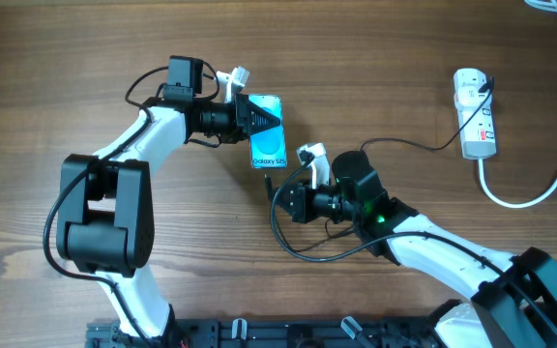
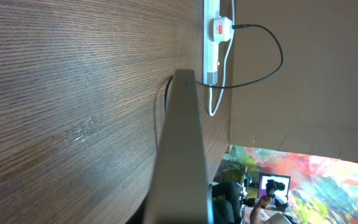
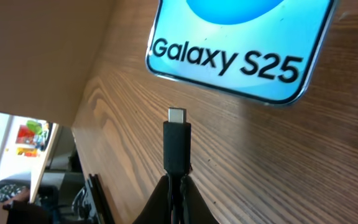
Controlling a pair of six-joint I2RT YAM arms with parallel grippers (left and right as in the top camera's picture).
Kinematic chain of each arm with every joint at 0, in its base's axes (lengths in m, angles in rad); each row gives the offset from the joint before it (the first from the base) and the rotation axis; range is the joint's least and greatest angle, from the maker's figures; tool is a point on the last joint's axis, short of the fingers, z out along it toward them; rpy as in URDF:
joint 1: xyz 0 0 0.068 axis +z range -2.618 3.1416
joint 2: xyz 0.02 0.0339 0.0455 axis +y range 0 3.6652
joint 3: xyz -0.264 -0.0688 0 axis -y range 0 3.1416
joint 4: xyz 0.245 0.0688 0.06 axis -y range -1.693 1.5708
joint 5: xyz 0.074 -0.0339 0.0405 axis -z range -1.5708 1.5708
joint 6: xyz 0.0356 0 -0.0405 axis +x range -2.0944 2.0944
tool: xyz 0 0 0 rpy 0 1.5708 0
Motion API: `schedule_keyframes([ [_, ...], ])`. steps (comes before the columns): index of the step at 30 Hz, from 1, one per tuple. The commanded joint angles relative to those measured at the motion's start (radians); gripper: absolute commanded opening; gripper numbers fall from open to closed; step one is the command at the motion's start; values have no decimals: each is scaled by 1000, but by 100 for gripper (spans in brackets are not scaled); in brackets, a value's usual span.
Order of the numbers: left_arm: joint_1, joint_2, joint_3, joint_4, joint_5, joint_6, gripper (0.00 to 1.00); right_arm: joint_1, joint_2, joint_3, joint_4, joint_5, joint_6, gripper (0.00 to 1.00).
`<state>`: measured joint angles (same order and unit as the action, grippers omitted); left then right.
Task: Plug charger to phone and switch on socket
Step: 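Lift the cable plug toward the phone's bottom port, then push the USB-C plug up into the phone's charging port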
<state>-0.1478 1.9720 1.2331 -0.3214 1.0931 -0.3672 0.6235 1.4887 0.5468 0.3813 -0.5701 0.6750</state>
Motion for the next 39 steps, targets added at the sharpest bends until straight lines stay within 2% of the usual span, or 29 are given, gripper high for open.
schedule_keyframes([
  [1,1,0,-3,0,55,23,4,1,10,10,6,56,-18,4],
  [7,1,0,-3,0,55,19,4,2,10,10,-1,104,17,4],
  [19,-13,0,-3,9,55,-42,4,2,10,10,3,51,42,4],
  [39,-14,0,-3,15,53,-29,4,2,10,10,26,39,61,4],
])
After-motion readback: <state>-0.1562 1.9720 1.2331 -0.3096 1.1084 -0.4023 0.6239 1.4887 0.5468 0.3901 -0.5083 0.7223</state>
